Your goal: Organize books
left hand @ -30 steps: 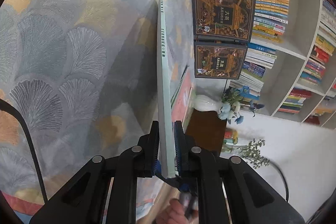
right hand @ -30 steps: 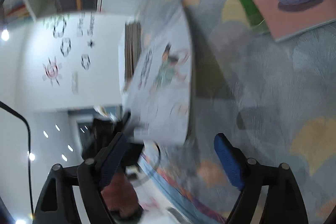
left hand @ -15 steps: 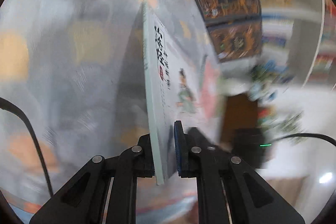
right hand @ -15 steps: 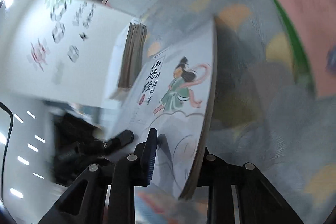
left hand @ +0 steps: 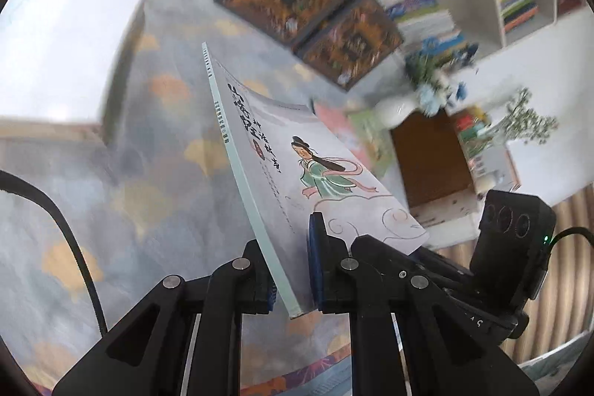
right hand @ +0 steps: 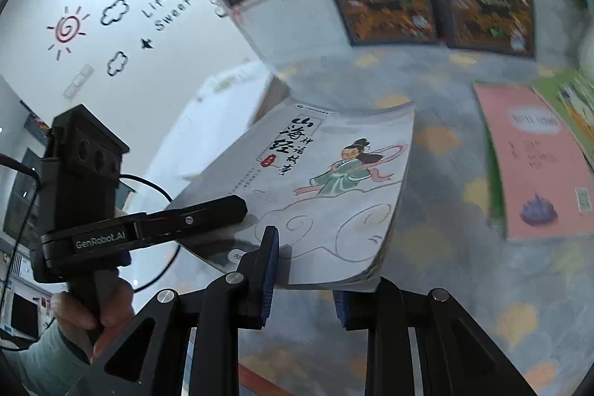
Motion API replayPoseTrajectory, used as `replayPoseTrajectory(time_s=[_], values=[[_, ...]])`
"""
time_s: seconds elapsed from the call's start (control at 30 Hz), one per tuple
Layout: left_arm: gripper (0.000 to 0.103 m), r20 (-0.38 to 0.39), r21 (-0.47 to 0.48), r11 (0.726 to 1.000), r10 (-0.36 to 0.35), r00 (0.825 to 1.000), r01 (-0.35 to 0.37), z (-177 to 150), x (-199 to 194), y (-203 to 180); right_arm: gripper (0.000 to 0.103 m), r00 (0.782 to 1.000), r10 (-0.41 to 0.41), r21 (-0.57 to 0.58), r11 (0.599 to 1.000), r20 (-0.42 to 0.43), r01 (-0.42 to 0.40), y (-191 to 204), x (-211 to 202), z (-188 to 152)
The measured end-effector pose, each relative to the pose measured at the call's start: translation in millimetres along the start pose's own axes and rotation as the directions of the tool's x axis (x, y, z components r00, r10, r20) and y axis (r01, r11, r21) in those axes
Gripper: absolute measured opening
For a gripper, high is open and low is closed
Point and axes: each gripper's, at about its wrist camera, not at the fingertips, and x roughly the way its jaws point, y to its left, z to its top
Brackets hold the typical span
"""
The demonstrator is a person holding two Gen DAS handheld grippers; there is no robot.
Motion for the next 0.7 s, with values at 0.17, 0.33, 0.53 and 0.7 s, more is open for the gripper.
replayPoseTrajectory(time_s=[0.17, 0.33, 0.53, 0.7], values=[[0.012, 0.088, 0.004, 0.999, 0.053, 0.995, -0.054, 29, -45, 38, 0.026, 0.999, 0.049, -0.081, 0.996, 0.015, -0.048, 58, 40, 34], [0.012, 0.133, -0.031, 0.991, 0.135, 0.982, -0.132, 58, -75, 99, 0.026, 0.994, 0.107, -0.096, 0.990, -0.011, -0.107, 101, 109, 63], [0.015, 0.120, -0.136, 0.982, 0.147, 0.982, -0.131, 85, -78, 163, 0.026, 0.991, 0.111, -0.018, 0.993, -0.070, -0.113, 125, 172, 77], [0.024, 0.108, -0.202, 0.947, 0.275, 0.956, -0.249, 90, -78, 188, 0.027, 0.983, 0.096, 0.081, 0.993, -0.158, -0.084, 123, 210, 77]])
